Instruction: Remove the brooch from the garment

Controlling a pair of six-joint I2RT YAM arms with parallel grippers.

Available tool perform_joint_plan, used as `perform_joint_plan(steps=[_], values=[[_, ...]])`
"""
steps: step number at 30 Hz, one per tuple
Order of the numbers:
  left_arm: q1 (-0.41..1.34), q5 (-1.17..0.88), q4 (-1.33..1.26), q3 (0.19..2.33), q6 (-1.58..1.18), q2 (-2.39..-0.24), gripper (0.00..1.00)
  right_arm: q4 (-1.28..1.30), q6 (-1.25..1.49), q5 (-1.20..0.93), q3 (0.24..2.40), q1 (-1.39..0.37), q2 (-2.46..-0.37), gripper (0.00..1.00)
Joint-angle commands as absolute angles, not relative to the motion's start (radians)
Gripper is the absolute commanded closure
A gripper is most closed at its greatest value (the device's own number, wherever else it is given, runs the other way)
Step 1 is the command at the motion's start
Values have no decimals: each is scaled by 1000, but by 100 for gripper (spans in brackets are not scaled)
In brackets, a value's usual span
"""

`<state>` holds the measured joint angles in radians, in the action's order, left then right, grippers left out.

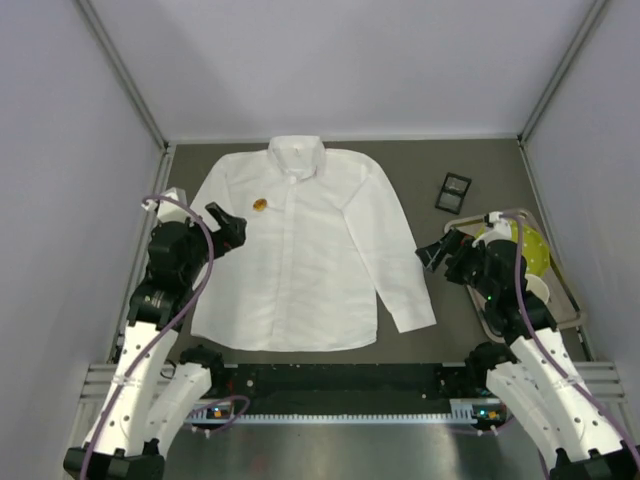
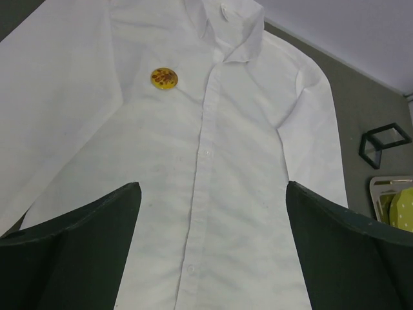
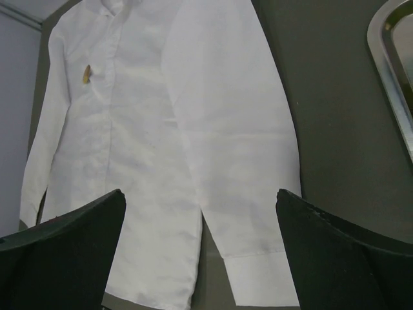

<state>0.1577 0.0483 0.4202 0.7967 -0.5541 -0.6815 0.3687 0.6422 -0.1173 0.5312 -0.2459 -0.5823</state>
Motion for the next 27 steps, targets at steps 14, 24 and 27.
perform_joint_plan(steps=[14,24,27], values=[[118,-32,604,1216,-397,-1336,14,226,509,-95,1009,-543,-1182,1],[159,78,732,1673,-169,-1951,39,-182,660,-244,1458,-598,-1824,4],[193,146,776,1776,-117,-2058,51,-294,632,-268,1419,-598,-1879,6]])
